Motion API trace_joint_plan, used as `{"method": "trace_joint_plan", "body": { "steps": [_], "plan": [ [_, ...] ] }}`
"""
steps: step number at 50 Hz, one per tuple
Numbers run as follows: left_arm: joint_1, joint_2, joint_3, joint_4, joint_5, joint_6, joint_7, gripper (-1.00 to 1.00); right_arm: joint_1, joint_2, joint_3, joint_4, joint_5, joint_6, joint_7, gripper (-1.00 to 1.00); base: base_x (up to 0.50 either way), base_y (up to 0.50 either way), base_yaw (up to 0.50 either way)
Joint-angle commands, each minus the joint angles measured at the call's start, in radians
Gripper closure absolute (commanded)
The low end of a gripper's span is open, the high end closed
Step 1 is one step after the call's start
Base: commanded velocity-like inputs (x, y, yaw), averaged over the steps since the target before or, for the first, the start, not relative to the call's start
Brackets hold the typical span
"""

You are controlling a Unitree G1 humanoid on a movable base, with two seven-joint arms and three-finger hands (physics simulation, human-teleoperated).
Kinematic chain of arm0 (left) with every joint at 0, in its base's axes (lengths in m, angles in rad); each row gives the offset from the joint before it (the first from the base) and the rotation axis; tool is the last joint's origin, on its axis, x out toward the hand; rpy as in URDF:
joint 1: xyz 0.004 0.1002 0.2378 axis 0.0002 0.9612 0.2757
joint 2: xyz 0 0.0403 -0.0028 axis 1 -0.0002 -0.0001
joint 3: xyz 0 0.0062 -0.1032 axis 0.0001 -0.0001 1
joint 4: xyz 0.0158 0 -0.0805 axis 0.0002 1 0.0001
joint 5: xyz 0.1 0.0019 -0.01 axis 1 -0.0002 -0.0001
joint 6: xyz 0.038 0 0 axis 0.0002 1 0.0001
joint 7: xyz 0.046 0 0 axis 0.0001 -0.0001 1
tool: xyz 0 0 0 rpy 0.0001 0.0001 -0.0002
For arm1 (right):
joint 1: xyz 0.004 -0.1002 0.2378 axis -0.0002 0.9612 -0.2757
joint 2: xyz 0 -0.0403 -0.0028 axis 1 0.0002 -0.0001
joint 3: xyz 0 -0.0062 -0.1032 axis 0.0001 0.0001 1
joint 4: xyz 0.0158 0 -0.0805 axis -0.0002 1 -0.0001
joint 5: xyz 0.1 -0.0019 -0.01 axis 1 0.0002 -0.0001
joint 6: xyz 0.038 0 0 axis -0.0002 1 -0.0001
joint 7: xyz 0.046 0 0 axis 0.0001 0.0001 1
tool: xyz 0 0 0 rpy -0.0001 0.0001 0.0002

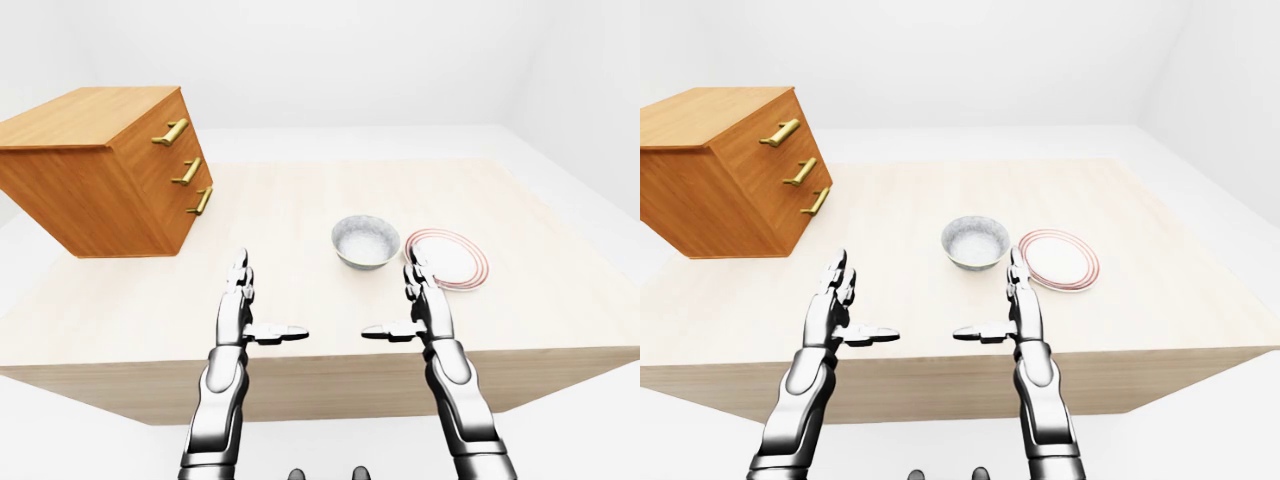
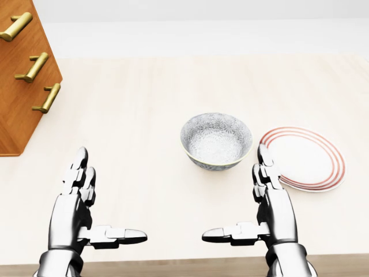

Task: Put the bowl on top of the cabinet.

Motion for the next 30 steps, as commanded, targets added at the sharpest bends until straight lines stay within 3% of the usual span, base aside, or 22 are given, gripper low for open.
{"method": "trace_joint_plan", "body": {
  "steps": [1, 4, 7, 10, 11, 14, 19, 23, 27, 28, 30],
  "plan": [
    [-0.011, 0.016, 0.034, 0.015, -0.014, -0.007, -0.025, -1.00, -0.008, -0.015, -0.021, 0.014, -0.002, 0.006, 0.030, -1.00, 0.00, 0.00, 0.00],
    [-0.019, 0.020, 0.041, 0.032, -0.019, -0.013, -0.026, -1.00, -0.001, -0.020, -0.042, -0.018, 0.020, 0.025, 0.034, -1.00, 0.00, 0.00, 0.00],
    [-0.023, 0.026, 0.052, 0.019, -0.026, 0.002, -0.027, -1.00, 0.005, -0.024, -0.058, -0.055, 0.036, 0.046, 0.035, -1.00, 0.00, 0.00, 0.00],
    [-0.024, 0.026, 0.052, 0.019, -0.027, 0.002, -0.027, -1.00, 0.006, -0.024, -0.058, -0.055, 0.036, 0.047, 0.035, -1.00, 0.00, 0.00, 0.00],
    [-0.031, 0.046, 0.098, -0.087, -0.062, 0.082, -0.017, -1.00, 0.025, -0.029, -0.082, -0.195, 0.064, 0.081, 0.028, -1.00, 0.00, 0.00, 0.00],
    [-0.046, 0.067, 0.150, -0.178, -0.097, 0.084, -0.006, -1.00, 0.034, -0.041, -0.113, -0.346, 0.069, 0.081, 0.021, -1.00, 0.00, 0.00, 0.00],
    [-0.071, 0.142, 0.316, -0.378, -0.178, 0.084, 0.018, -1.00, 0.021, -0.095, -0.315, -0.699, 0.132, 0.081, 0.020, -1.00, 0.00, 0.00, 0.00],
    [-0.089, 0.217, 0.476, -0.492, -0.285, 0.084, 0.024, -1.00, 0.002, -0.155, -0.551, -0.911, 0.230, 0.081, 0.032, -1.00, 0.00, 0.00, 0.00],
    [-0.086, 0.249, 0.544, -0.567, -0.346, 0.084, 0.033, -1.00, -0.002, -0.168, -0.607, -0.963, 0.214, 0.081, 0.053, -1.00, 0.00, 0.00, 0.00],
    [-0.103, 0.273, 0.608, -0.595, -0.400, 0.084, 0.054, -1.00, -0.026, -0.181, -0.722, -1.016, 0.285, 0.081, 0.055, -1.00, 0.00, 0.00, 0.00],
    [-0.111, 0.293, 0.644, -0.597, -0.446, 0.084, 0.083, -1.00, -0.037, -0.210, -0.815, -1.044, 0.371, 0.081, 0.034, -1.00, 0.00, 0.00, 0.00]
  ]
}}
